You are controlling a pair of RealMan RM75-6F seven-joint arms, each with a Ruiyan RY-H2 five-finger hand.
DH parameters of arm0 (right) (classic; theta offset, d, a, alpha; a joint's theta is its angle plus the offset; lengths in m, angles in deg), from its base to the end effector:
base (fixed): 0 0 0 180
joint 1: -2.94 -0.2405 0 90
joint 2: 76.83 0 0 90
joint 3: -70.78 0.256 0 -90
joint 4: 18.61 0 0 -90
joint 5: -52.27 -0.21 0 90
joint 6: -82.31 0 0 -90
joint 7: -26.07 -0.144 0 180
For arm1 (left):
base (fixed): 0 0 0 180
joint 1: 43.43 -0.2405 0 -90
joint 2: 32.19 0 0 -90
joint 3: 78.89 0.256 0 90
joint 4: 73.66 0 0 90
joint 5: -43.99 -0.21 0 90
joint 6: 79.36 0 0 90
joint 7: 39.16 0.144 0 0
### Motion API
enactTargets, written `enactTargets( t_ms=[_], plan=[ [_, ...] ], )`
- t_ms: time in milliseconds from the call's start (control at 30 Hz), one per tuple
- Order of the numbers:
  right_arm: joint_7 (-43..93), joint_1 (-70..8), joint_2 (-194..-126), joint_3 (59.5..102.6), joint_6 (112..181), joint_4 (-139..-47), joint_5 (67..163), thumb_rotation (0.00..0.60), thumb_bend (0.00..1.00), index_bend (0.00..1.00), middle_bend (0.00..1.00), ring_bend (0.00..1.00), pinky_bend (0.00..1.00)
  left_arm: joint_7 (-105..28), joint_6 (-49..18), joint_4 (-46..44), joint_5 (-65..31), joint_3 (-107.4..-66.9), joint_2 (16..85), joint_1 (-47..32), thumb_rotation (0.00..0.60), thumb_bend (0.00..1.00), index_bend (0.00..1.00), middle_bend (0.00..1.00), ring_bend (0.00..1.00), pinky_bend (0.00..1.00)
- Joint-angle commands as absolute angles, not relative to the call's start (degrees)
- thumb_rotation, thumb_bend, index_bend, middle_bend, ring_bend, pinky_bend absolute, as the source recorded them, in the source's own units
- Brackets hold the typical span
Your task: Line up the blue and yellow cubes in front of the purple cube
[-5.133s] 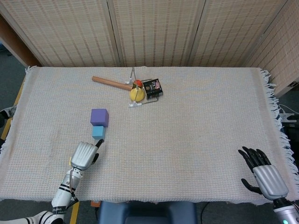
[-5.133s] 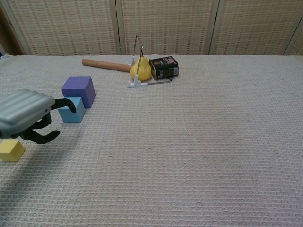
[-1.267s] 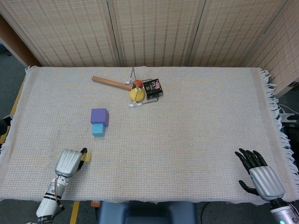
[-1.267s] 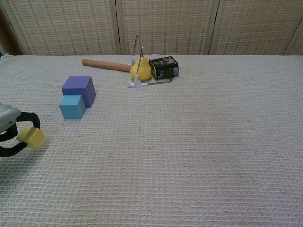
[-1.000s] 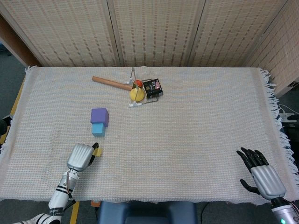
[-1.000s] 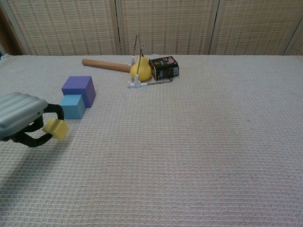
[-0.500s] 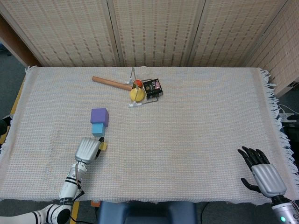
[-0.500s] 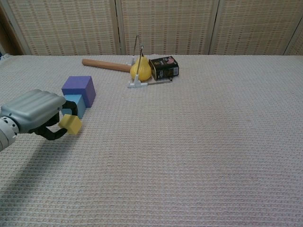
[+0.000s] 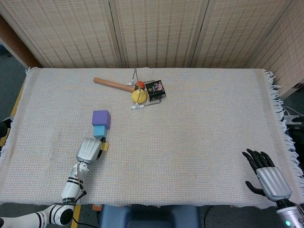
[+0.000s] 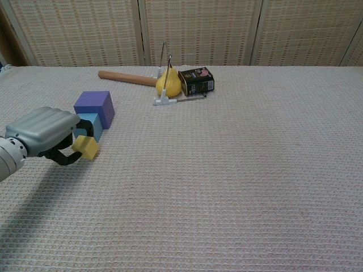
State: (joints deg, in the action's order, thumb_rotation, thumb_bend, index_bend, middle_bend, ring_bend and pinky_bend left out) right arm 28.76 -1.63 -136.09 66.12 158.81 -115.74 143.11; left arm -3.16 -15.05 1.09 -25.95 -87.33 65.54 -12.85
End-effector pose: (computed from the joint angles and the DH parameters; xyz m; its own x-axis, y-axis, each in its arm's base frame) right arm -0.3106 -0.1451 0.1382 0.4472 -0.2758 0.8508 -0.8933 -0.0906 0.4402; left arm -0.2094 0.3066 -0.0378 0.6656 0.1163 0.7372 0.7360 -0.2660 -0.6226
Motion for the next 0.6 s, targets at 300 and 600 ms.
enactTargets(
  t_ms=[300, 600],
  plan=[
    [28.87, -1.68, -136.04, 66.11, 158.63, -115.81, 142.98, 0.599, 0.05, 0.00, 0.00, 0.00, 0.00, -2.95, -15.23, -0.70, -24.70, -87.29, 66.31, -12.21, 0.600, 0.40, 0.35, 1.00, 1.00, 1.00],
    [28.96, -1.67, -136.01, 66.08, 158.62, -115.90, 142.94, 0.599, 0.05, 0.00, 0.00, 0.00, 0.00, -3.16, -13.26, 0.61, -25.60, -86.37, 65.79, -12.78, 0.600, 0.40, 0.33, 1.00, 1.00, 1.00]
  ],
)
